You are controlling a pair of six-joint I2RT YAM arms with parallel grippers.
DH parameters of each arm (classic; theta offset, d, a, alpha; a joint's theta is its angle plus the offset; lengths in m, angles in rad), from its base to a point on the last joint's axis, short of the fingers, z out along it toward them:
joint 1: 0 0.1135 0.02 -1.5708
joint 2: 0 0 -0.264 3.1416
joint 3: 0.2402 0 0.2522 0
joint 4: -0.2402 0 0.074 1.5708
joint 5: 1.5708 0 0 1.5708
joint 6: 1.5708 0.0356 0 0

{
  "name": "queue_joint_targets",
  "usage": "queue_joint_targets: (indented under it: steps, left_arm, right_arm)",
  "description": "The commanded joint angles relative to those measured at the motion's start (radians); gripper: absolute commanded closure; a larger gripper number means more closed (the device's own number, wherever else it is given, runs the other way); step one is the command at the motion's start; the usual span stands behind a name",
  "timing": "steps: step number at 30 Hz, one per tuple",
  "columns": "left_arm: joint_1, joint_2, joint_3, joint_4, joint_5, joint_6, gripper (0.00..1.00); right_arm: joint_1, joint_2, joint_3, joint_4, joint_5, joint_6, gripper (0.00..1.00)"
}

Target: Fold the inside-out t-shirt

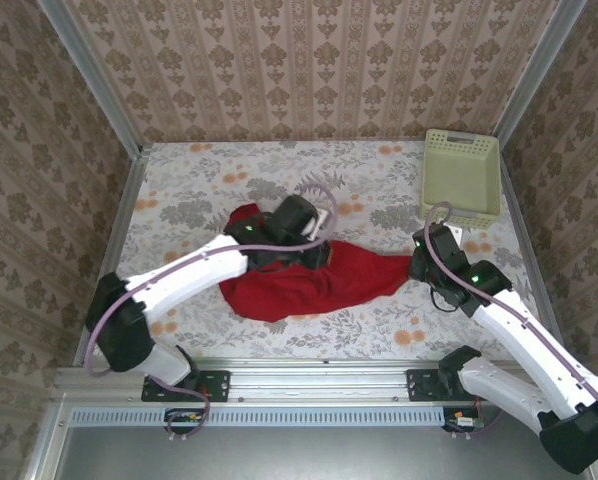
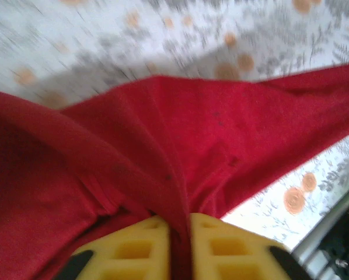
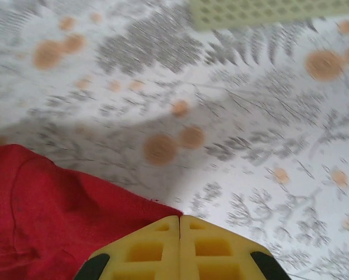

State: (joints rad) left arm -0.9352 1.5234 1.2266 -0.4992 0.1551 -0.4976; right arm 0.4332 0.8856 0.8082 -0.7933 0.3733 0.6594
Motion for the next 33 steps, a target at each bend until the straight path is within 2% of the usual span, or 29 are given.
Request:
queue_joint_targets:
  steps: [1, 2, 4, 6, 9, 12, 15, 19, 24, 29, 33]
  left_arm:
    - [-0.003, -0.034, -0.014, 0.086, 0.009, -0.058, 0.64]
    - [0.01, -0.054, -0.03, 0.073, -0.007, -0.054, 0.58]
    - [0.055, -0.134, -0.085, 0.048, -0.041, -0.037, 0.46]
    - [0.111, -0.223, -0.144, 0.008, -0.085, -0.024, 0.35]
    - [0.245, -0.348, -0.247, -0.061, -0.104, -0.013, 0.31]
    - [0.406, -0.42, -0.337, -0.128, -0.098, 0.013, 0.29]
    - [0.526, -0.452, -0.408, -0.144, -0.082, 0.041, 0.27]
    - [0.632, -0.445, -0.484, -0.084, 0.017, 0.026, 0.27]
    - [0.65, -0.383, -0.515, 0.006, 0.077, 0.0, 0.28]
    - [0.652, -0.319, -0.502, 0.07, 0.093, -0.015, 0.32]
    - [0.652, -0.253, -0.479, 0.105, 0.099, -0.017, 0.38]
  right_arm:
    - [-0.015, 0.005, -0.009, 0.013, -0.011, 0.0, 0.83]
    - [-0.015, 0.013, 0.003, 0.015, -0.013, -0.004, 0.71]
    - [-0.013, 0.034, 0.025, 0.032, -0.032, -0.023, 0.55]
    - [0.009, 0.055, 0.048, 0.054, -0.051, -0.042, 0.47]
    - [0.117, 0.113, 0.088, 0.094, -0.043, -0.058, 0.4]
    - [0.251, 0.224, 0.126, 0.163, -0.064, -0.061, 0.39]
    - [0.339, 0.372, 0.165, 0.245, -0.125, -0.045, 0.39]
    - [0.415, 0.573, 0.239, 0.336, -0.178, -0.036, 0.4]
    - [0.438, 0.754, 0.332, 0.35, -0.21, -0.037, 0.44]
    - [0.427, 0.861, 0.383, 0.285, -0.133, -0.025, 0.44]
    - [0.411, 0.919, 0.394, 0.277, -0.118, -0.019, 0.46]
